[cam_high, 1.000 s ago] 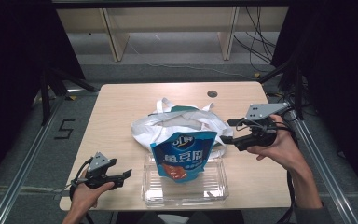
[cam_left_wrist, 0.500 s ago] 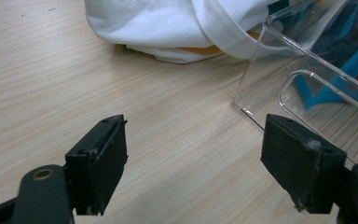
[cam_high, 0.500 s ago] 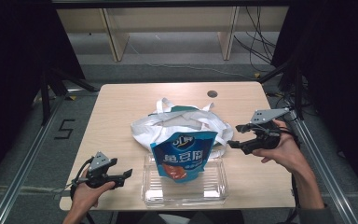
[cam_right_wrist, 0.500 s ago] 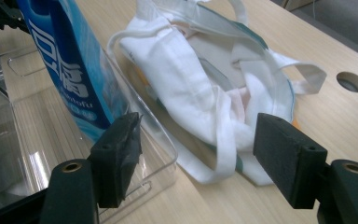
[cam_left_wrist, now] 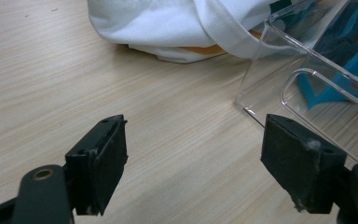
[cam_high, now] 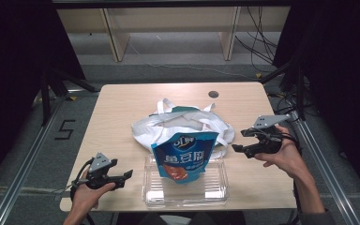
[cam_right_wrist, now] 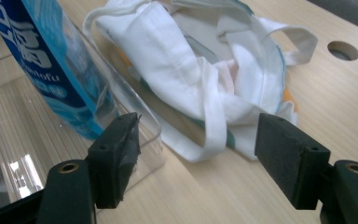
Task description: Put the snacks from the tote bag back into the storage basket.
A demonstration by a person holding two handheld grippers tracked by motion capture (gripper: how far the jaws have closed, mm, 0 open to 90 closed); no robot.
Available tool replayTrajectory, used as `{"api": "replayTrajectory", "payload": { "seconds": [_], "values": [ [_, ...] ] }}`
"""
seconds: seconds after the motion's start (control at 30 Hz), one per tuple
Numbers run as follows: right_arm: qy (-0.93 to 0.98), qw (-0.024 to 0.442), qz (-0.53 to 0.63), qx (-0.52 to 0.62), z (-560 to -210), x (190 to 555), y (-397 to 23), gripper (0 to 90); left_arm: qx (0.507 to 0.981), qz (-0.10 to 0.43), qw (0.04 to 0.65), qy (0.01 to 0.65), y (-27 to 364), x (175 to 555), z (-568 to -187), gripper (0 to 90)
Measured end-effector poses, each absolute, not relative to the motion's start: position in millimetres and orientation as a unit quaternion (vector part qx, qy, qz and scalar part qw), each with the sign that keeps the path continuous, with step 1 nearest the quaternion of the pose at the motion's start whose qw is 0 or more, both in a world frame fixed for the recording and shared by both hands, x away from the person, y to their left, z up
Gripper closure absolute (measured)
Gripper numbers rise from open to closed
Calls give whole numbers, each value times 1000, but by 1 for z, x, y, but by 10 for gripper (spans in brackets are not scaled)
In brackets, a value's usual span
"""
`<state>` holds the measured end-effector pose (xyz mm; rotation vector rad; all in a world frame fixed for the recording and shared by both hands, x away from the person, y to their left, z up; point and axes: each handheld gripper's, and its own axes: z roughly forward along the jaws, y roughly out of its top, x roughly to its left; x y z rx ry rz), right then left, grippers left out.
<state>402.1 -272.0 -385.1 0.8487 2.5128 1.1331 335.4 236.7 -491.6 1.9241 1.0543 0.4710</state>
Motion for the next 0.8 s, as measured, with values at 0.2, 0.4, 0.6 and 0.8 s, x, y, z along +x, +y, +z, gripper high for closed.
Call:
{"api": "replayTrajectory", "payload": {
  "seconds": [0.2, 0.4, 0.6, 0.8],
  "values": [
    [856, 135, 389, 312, -398, 396, -277, 313, 772, 189, 439, 419, 238, 335, -492, 218],
    [851, 144, 384, 327, -410, 388, -277, 293, 773, 188, 438, 419, 237, 335, -491, 218],
    [848, 146, 382, 337, -422, 379, -278, 276, 773, 192, 437, 419, 238, 334, -491, 217],
    [842, 147, 382, 350, -431, 372, -282, 260, 774, 191, 438, 417, 238, 334, -491, 217]
  ]
}}
